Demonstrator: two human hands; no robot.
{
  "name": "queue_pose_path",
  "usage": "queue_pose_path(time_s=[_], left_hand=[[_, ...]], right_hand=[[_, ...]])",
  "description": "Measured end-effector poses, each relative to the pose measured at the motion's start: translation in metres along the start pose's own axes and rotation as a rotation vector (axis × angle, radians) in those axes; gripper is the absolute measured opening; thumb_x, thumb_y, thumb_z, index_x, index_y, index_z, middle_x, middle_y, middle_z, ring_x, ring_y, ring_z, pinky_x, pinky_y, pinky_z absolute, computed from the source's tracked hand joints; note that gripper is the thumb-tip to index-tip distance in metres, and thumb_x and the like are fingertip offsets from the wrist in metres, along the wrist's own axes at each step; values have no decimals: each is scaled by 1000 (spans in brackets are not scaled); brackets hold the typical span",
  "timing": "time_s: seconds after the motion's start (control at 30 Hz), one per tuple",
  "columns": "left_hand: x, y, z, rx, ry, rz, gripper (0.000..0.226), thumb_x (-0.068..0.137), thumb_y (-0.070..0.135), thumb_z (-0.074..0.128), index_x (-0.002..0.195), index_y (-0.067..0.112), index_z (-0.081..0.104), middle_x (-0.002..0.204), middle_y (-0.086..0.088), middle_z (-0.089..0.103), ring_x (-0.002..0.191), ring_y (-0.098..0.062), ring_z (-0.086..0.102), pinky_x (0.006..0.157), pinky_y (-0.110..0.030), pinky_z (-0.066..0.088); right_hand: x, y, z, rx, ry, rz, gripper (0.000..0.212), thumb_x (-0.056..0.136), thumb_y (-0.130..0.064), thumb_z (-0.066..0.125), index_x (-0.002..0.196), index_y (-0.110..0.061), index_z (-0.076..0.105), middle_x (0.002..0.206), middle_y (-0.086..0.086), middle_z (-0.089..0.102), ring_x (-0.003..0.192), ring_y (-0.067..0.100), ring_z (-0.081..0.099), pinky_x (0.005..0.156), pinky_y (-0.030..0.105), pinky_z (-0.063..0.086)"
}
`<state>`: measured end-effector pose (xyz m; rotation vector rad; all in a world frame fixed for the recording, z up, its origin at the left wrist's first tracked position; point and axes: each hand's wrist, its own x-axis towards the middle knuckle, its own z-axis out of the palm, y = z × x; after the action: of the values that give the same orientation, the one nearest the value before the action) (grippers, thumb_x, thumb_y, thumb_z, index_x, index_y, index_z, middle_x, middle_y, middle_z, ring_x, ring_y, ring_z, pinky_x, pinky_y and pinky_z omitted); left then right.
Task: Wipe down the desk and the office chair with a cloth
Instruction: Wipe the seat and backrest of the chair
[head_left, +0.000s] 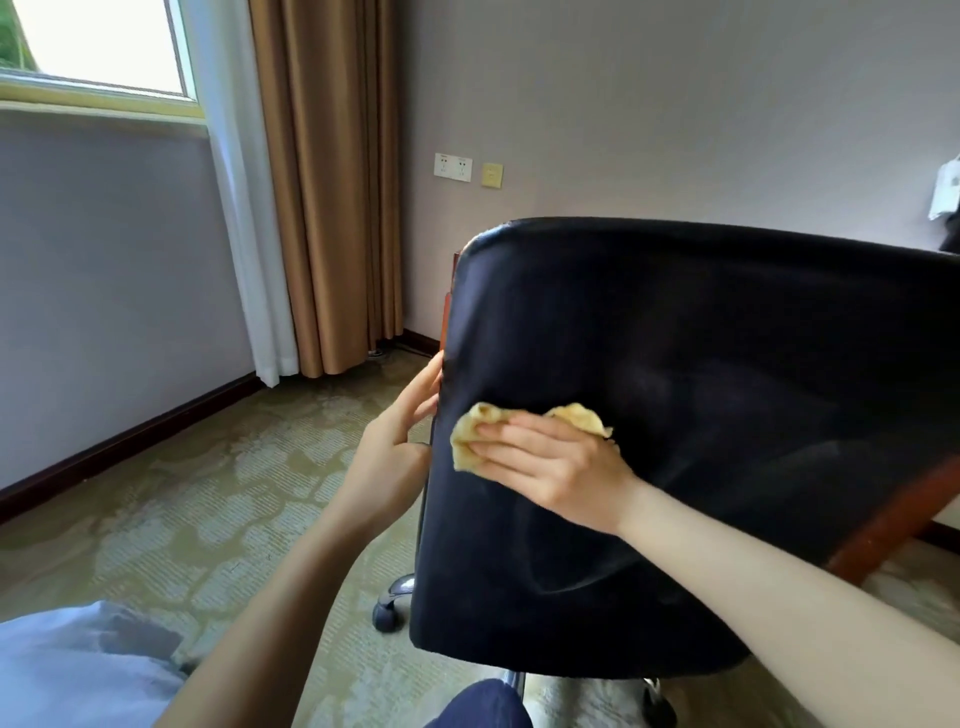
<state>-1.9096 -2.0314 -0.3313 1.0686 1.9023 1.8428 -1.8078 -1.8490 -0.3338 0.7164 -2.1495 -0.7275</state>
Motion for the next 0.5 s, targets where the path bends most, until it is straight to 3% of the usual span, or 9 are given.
queue_pose_path(time_s=[0.1,0.23,0.4,0.5], left_hand=[[-1,-1,-2,22,-14,-33,101,69,-28,30,140,43,33,131,30,44,118,19,38,68,1,40],[-1,2,-4,-2,-44,-65,99,72,-26,33,128,55,33,127,32,43,109,27,37,66,4,38],[0,-3,-1,-52,-55,-81,99,70,-26,32,130,53,34,126,39,44,123,12,40,72,0,42],[1,-6,-2,-84,-43,-82,98,71,-27,32,146,35,25,147,16,36,132,-1,34,81,0,40]], right_hand=[[-30,-8,3,7,-159,-121,30,90,-4,56,114,-17,69,123,-3,63,118,11,56,97,28,47],[-53,2,-13,-41,-269,-246,34,93,-3,44,111,-16,71,123,-2,64,120,13,55,104,30,42],[-40,26,-42,-4,-135,-74,26,92,1,55,111,-9,70,121,5,64,118,17,57,98,34,48],[-7,41,-55,-64,27,19,23,90,1,60,109,-7,70,120,8,64,116,19,58,98,36,48]])
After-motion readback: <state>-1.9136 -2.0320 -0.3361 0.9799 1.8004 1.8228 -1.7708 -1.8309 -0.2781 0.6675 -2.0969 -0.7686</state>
